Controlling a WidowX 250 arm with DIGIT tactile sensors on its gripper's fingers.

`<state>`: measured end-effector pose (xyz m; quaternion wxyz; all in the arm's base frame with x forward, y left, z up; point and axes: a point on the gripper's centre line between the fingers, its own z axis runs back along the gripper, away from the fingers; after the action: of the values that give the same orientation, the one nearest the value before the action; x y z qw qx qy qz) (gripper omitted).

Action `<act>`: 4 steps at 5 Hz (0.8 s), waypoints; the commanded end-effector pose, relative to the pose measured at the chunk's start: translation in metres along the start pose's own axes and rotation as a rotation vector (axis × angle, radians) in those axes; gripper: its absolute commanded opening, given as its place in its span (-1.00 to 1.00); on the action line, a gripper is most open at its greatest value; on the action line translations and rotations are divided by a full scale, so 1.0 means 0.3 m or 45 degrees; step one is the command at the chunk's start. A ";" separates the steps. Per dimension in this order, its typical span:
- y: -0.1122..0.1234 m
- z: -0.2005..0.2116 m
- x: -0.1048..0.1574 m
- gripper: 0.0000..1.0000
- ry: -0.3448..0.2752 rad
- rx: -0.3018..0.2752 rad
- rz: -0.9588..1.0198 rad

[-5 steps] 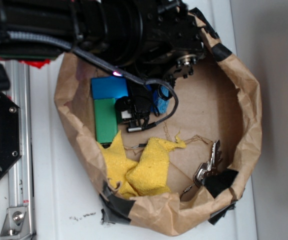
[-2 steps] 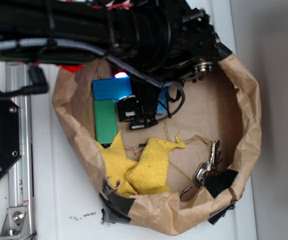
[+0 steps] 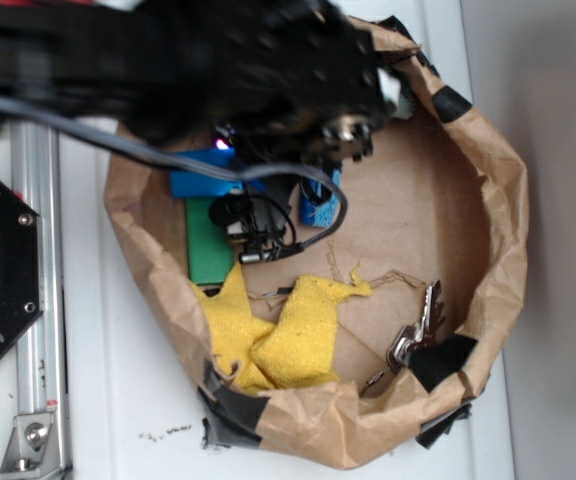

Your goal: Grab the blue block.

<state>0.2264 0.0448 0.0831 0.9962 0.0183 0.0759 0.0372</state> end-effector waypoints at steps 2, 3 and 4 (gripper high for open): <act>-0.131 0.491 -0.004 -1.00 -0.403 0.025 -0.164; -0.118 0.482 0.045 -1.00 -0.386 -0.014 -0.148; -0.108 0.447 0.044 -1.00 -0.367 -0.009 -0.161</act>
<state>0.2715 0.0063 0.2046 0.9982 0.0128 -0.0478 -0.0328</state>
